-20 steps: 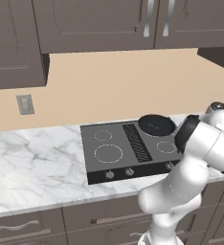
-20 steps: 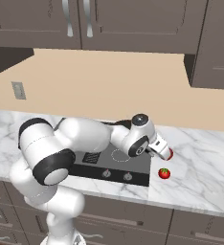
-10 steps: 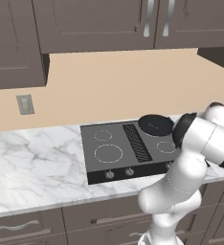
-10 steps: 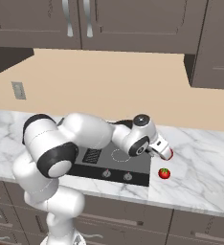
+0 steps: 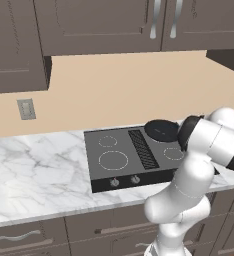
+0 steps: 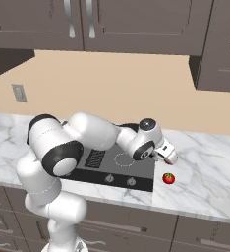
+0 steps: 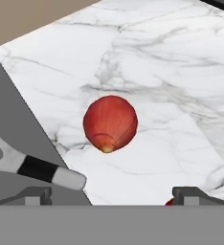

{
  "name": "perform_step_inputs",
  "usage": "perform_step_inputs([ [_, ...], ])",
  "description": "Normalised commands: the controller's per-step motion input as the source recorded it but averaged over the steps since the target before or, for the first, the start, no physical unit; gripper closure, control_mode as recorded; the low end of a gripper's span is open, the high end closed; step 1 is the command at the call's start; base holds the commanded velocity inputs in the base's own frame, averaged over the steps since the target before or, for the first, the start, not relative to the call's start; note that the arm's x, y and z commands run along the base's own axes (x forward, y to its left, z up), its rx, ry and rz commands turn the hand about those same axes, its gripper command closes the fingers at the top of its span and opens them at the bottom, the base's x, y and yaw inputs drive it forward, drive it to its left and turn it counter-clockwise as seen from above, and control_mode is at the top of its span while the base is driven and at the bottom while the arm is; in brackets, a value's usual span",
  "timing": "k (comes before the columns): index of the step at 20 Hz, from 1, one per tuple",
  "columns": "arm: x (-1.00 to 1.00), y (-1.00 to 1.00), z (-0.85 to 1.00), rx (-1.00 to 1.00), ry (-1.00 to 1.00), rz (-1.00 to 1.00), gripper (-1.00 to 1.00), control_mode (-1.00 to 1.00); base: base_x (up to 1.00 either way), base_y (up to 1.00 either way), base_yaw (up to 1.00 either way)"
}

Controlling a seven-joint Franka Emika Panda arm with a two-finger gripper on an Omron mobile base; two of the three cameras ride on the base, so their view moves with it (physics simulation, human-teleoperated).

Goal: Place the pan on the rear right burner on the stove. Then place the tomato and the onion in the pan and turn on the rear right burner.

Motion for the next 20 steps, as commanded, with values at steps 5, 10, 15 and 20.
perform_step_inputs([
  [5, 0.04, -0.10, -0.05, 0.00, 0.00, 0.00, -1.00, -1.00, 0.00, 0.00, 0.00],
  [10, 0.08, -0.02, -0.07, 0.00, 0.00, 0.00, -1.00, -1.00, 0.00, 0.00, 0.00],
  [15, 0.08, -0.02, -0.07, 0.00, 0.00, 0.00, -1.00, -1.00, 0.00, 0.00, 0.00],
  [20, 0.08, -0.04, -0.04, 0.00, 0.00, 0.00, -1.00, -1.00, 0.00, 0.00, 0.00],
])
